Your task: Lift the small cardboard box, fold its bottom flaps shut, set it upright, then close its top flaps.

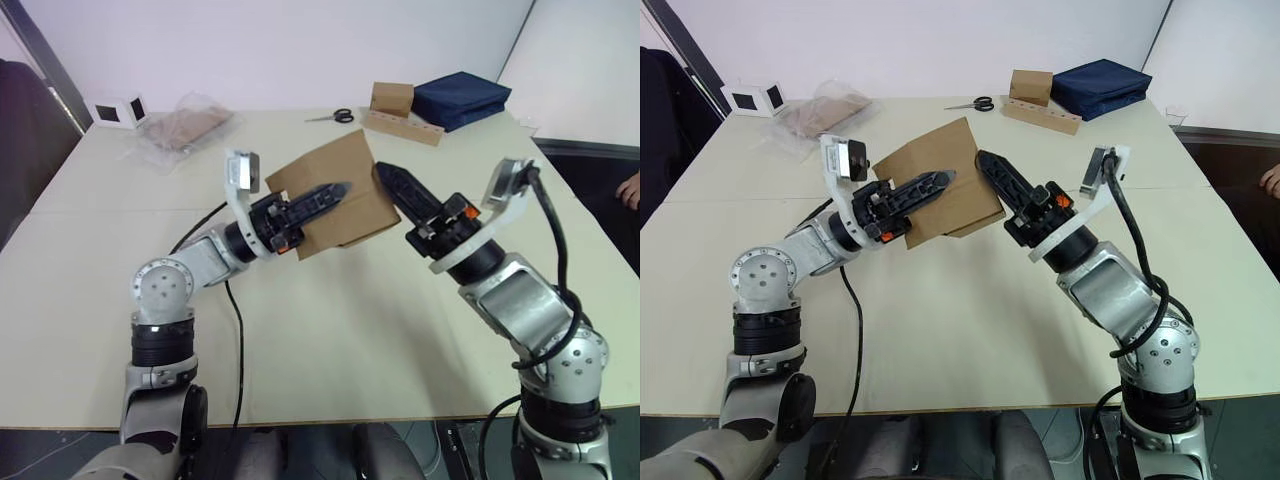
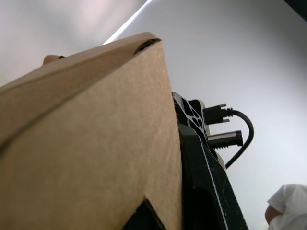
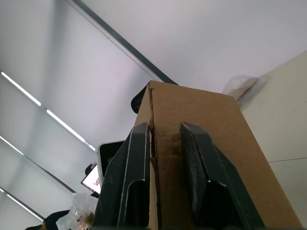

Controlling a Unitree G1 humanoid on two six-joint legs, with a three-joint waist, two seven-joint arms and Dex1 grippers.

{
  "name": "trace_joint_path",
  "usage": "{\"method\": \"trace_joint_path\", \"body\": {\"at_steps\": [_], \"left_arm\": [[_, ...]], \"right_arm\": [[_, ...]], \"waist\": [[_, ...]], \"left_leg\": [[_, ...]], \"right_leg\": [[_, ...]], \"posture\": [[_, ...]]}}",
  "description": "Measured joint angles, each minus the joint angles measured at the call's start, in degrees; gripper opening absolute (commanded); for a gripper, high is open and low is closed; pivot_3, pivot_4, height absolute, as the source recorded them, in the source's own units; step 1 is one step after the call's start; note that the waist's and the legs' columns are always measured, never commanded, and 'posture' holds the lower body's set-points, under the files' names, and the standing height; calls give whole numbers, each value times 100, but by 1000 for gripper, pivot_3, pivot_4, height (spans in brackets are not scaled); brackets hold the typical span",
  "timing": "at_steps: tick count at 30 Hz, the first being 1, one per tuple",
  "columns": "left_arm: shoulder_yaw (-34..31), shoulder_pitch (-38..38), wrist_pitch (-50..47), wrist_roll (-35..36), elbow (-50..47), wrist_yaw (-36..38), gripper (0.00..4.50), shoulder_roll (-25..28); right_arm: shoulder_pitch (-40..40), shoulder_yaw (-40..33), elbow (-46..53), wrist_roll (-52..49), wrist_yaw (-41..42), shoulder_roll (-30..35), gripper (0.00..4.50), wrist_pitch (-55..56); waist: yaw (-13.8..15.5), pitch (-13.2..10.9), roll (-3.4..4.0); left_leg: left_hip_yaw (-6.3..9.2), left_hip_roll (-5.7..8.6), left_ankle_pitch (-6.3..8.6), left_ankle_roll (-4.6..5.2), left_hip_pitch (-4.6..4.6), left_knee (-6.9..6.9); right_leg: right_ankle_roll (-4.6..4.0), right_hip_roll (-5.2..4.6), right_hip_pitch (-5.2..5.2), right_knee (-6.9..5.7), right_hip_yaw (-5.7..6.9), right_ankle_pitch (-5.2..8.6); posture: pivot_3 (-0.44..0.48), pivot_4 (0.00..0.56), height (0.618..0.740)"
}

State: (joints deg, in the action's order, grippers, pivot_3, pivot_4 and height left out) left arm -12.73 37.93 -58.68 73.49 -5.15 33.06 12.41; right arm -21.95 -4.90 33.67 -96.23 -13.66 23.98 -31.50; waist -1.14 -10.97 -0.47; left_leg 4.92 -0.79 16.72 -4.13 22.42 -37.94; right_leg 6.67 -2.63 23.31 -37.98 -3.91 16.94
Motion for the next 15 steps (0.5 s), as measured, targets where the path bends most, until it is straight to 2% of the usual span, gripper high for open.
{"method": "trace_joint_path", "body": {"at_steps": [11,15], "left_arm": [[3,38,-83,175,53,64,0,340],[19,49,-137,203,60,187,0,509]], "right_arm": [[233,-631,-319,-337,907,1158,989,-577],[231,-924,-490,-409,1215,1361,121,-637]], "waist": [[1,-1,-1],[-1,-1,-2]], "left_leg": [[-1,0,0,1,0,0],[-1,0,0,1,0,0]], "right_leg": [[0,1,-1,0,0,0],[0,2,-1,1,0,0]], "posture": [[0,150,740],[0,150,740]]}}
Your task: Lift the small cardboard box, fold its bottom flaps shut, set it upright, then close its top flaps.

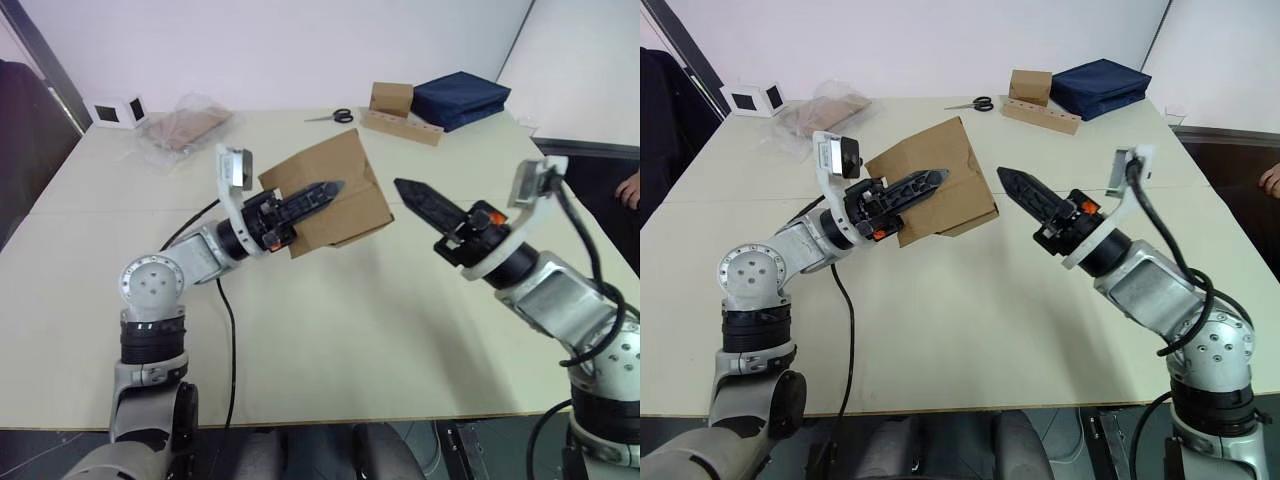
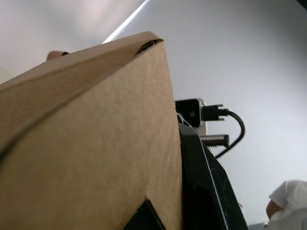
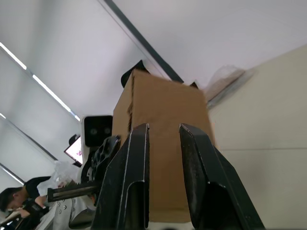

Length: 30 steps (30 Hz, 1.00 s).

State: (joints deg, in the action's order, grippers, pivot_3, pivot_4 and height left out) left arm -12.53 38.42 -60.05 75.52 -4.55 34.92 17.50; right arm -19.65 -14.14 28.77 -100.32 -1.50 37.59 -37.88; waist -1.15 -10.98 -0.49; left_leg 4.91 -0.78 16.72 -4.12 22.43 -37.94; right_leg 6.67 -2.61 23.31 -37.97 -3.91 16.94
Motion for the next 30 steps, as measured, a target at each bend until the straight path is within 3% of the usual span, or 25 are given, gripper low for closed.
{"method": "trace_joint_path", "body": {"at_steps": [5,12,21,26,30], "left_arm": [[9,38,-99,15,22,120,0,139],[44,193,-200,24,124,226,0,186],[1,200,-333,3,232,394,0,471],[427,438,-597,-402,355,1123,0,1248],[1195,1031,-345,-1429,601,2088,0,2019]], "right_arm": [[-15,-131,-228,238,303,142,121,-97],[-169,598,-115,705,371,-247,121,-271],[-361,919,-82,1305,406,-462,121,-384],[-267,617,26,1282,760,104,121,-618],[165,294,270,1730,1220,823,121,-784]], "waist": [[5,0,-1],[-2,-1,0],[0,-2,-2],[10,-4,-2],[17,-6,-4]], "left_leg": [[0,0,0,0,0,0],[1,-1,0,0,0,1],[1,0,0,-1,1,2],[0,1,0,-1,3,3],[-1,2,0,0,3,5]], "right_leg": [[0,0,0,0,0,0],[0,1,3,0,0,0],[0,-1,5,0,0,0],[0,0,5,1,1,0],[-1,1,4,6,1,1]], "posture": [[0,150,740],[0,150,740],[0,150,740],[0,150,740],[0,150,740]]}}
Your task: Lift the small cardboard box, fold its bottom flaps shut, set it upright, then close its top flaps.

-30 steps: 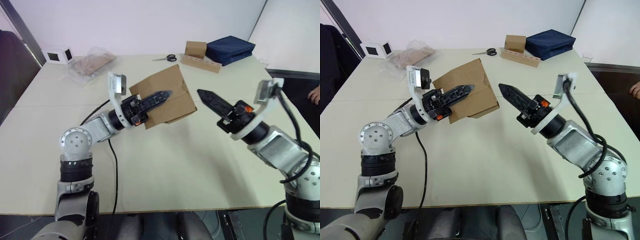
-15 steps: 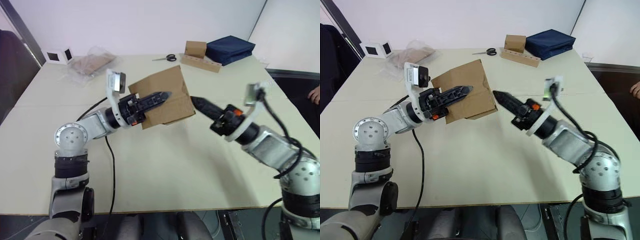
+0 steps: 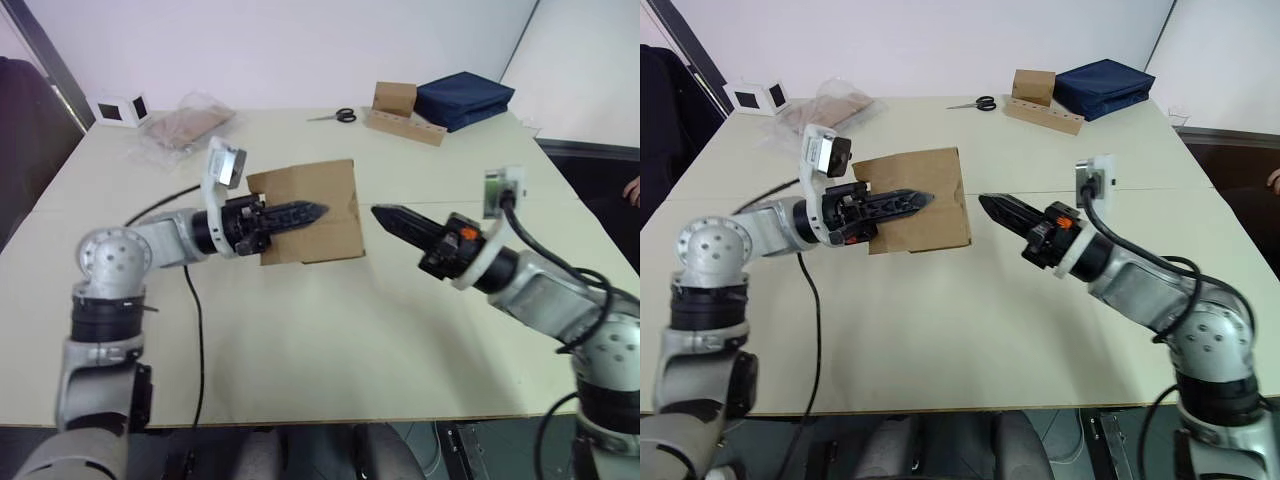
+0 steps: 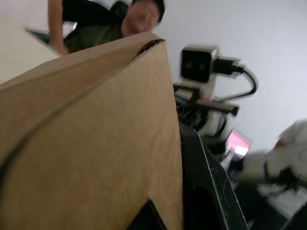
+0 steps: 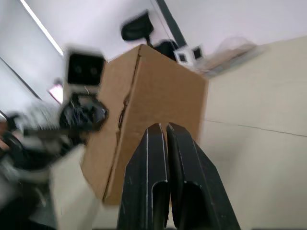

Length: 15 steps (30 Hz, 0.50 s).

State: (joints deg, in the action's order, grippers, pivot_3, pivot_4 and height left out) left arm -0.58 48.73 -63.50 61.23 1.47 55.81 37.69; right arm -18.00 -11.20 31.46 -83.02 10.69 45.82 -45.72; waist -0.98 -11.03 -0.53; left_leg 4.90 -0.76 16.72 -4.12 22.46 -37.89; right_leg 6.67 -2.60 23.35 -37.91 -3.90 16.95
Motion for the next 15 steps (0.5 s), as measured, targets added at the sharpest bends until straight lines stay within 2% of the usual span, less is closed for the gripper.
{"method": "trace_joint_path", "body": {"at_steps": [4,8,10,15], "left_arm": [[999,555,622,-1154,235,837,0,211],[2350,1368,1707,-2805,832,1760,0,296],[3107,1866,2406,-3678,1198,2409,0,216],[4088,2364,3803,-5049,1863,3361,0,-97]], "right_arm": [[216,-30,288,472,405,290,121,-32],[295,21,580,970,745,490,121,-28],[372,96,738,1233,905,518,121,-19],[411,274,783,1681,912,345,121,-3]], "waist": [[-4,-2,-2],[-1,-15,-10],[4,-17,-11],[-24,-20,-10]], "left_leg": [[0,0,0,0,-1,2],[-2,-1,0,0,4,2],[-3,-1,1,3,8,4],[-5,-2,13,23,15,4]], "right_leg": [[0,0,0,1,0,0],[0,2,2,6,-1,0],[0,2,2,15,-1,0],[1,2,6,27,-3,0]], "posture": [[0,150,740],[0,150,740],[0,150,740],[0,150,740]]}}
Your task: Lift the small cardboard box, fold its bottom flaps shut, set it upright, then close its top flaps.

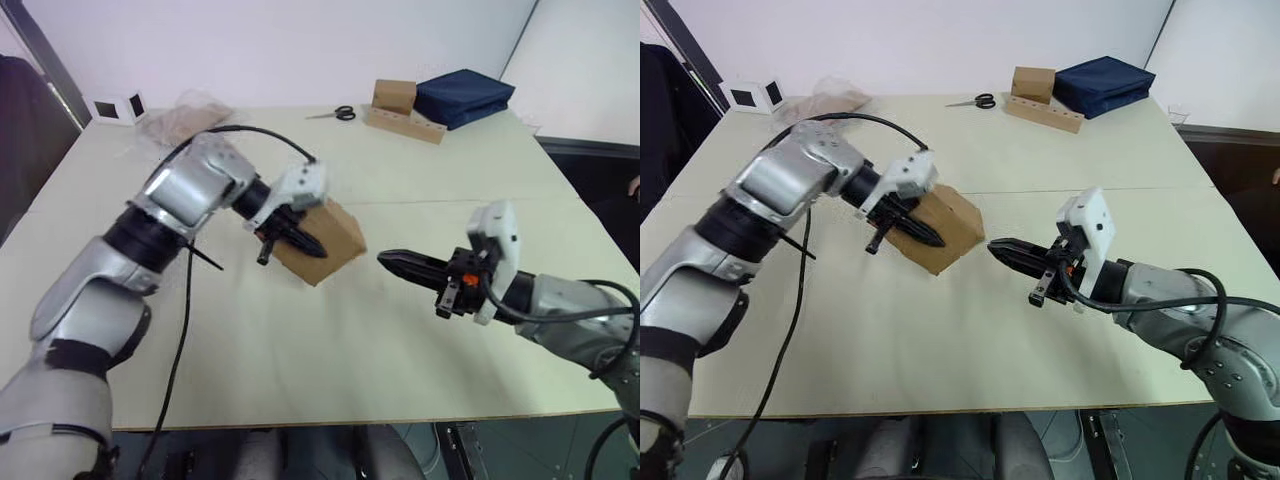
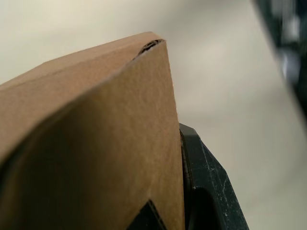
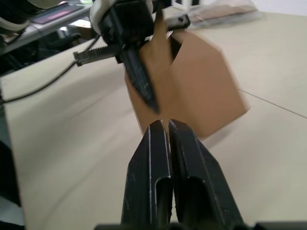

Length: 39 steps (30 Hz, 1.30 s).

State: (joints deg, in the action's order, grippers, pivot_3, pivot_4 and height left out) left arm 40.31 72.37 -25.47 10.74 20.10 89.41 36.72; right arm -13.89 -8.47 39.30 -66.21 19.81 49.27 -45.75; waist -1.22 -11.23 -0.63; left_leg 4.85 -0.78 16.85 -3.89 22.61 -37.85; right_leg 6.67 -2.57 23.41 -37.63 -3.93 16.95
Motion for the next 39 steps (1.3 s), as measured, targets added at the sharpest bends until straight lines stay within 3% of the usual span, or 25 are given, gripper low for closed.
{"method": "trace_joint_path", "body": {"at_steps": [3,9,12,13,19,25,29,32,35,39], "left_arm": [[463,150,538,-378,272,210,709,-7],[1021,402,1216,-691,440,287,2886,58],[1010,450,1147,-771,564,291,4237,-96],[999,453,1082,-771,575,290,4419,-149],[729,965,-179,-317,-38,288,4419,-94],[472,1212,-1463,427,-704,291,4419,501],[23,1325,-1550,750,-779,291,4419,767],[-777,1013,-1544,983,-605,226,4419,791],[-1434,298,-1611,1093,-467,-40,3649,878],[-2200,-898,-1579,1183,-644,-706,2094,875]], "right_arm": [[27,64,76,83,-72,-205,0,7],[62,85,118,241,-172,-351,0,6],[65,86,120,247,-209,-404,0,3],[65,86,123,247,-210,-406,0,2],[64,85,122,250,-132,-404,0,-12],[32,96,37,324,94,-399,0,-13],[26,132,-51,540,232,-417,0,-1],[-73,303,-261,974,308,-598,0,143],[-87,550,-485,1458,343,-776,0,284],[-73,820,-607,1997,487,-866,0,438]], "waist": [[10,-11,7],[22,-18,2],[38,-18,2],[38,-18,1],[3,-32,-4],[-83,-35,1],[-105,-35,1],[-127,-33,4],[-148,-32,9],[-130,-35,7]], "left_leg": [[4,-2,3,6,5,0],[3,0,5,9,16,-9],[6,0,5,9,15,-15],[6,0,5,9,16,-16],[7,-1,7,13,22,-19],[7,-1,7,13,12,-24],[6,-1,7,12,9,-28],[2,-1,7,12,0,-27],[1,-3,6,12,-9,-22],[2,-2,6,10,0,-27]], "right_leg": [[0,3,4,-1,1,0],[3,-4,5,0,2,0],[2,-2,5,-8,5,0],[3,-2,5,-9,5,0],[6,-1,13,-15,5,2],[7,0,14,-42,3,4],[7,0,11,-44,3,4],[7,0,9,-47,1,5],[5,4,9,-54,-4,6],[6,-2,11,-48,-4,6]], "posture": [[0,150,740],[0,150,740],[0,150,740],[0,150,740],[0,150,740],[0,150,740],[0,150,740],[0,150,740],[0,150,740],[0,150,740]]}}
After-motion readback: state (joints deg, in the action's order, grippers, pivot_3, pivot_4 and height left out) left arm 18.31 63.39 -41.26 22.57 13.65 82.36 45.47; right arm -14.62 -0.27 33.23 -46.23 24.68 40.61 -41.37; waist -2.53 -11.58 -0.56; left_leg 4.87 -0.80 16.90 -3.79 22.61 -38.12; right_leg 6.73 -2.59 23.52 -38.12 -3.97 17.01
